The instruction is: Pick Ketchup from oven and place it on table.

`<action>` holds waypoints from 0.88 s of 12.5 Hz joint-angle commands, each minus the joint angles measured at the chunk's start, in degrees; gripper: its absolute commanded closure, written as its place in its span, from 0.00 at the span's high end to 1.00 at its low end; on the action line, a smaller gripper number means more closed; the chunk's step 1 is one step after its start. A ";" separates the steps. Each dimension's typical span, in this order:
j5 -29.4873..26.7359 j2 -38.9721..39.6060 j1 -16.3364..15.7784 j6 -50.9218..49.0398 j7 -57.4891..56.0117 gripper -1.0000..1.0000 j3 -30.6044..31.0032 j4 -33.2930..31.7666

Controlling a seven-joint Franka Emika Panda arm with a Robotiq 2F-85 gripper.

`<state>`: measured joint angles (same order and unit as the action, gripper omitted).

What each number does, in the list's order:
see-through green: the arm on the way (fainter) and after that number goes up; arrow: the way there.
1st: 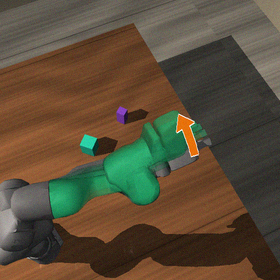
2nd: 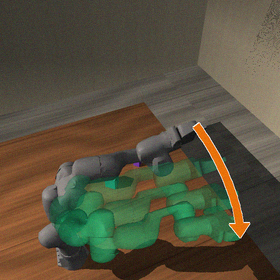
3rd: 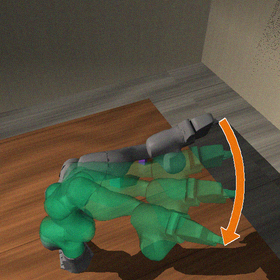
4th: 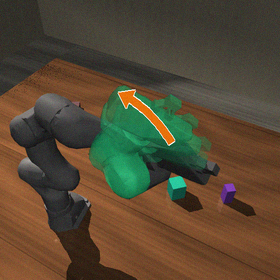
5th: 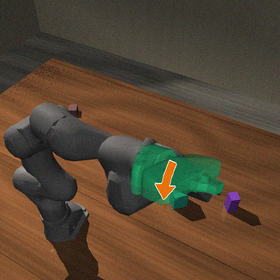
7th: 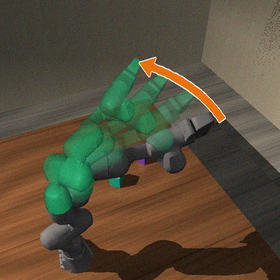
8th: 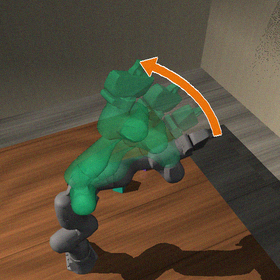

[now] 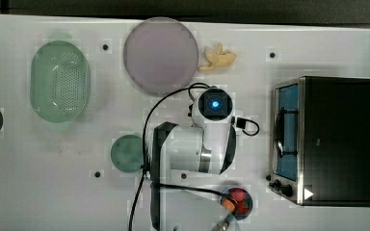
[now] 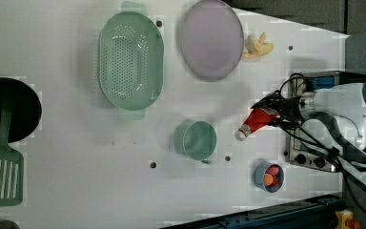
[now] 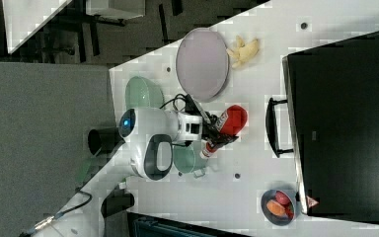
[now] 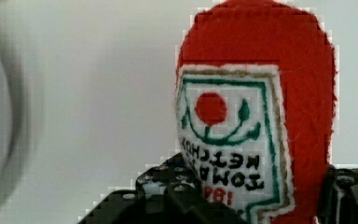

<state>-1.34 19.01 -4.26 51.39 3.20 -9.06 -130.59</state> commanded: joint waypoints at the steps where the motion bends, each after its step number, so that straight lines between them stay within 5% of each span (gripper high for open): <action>1: -0.04 -1.31 -0.98 2.03 -0.64 0.83 1.22 1.30; 2: -0.04 -1.56 -1.05 2.07 -0.64 1.00 1.22 1.39; 7: -0.44 -6.42 -0.96 -3.80 2.92 1.00 0.48 8.22; 11: -0.32 -12.31 -0.94 -25.46 2.92 1.00 -0.13 22.96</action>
<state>-1.12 8.91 -5.65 28.73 3.58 -8.86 -112.69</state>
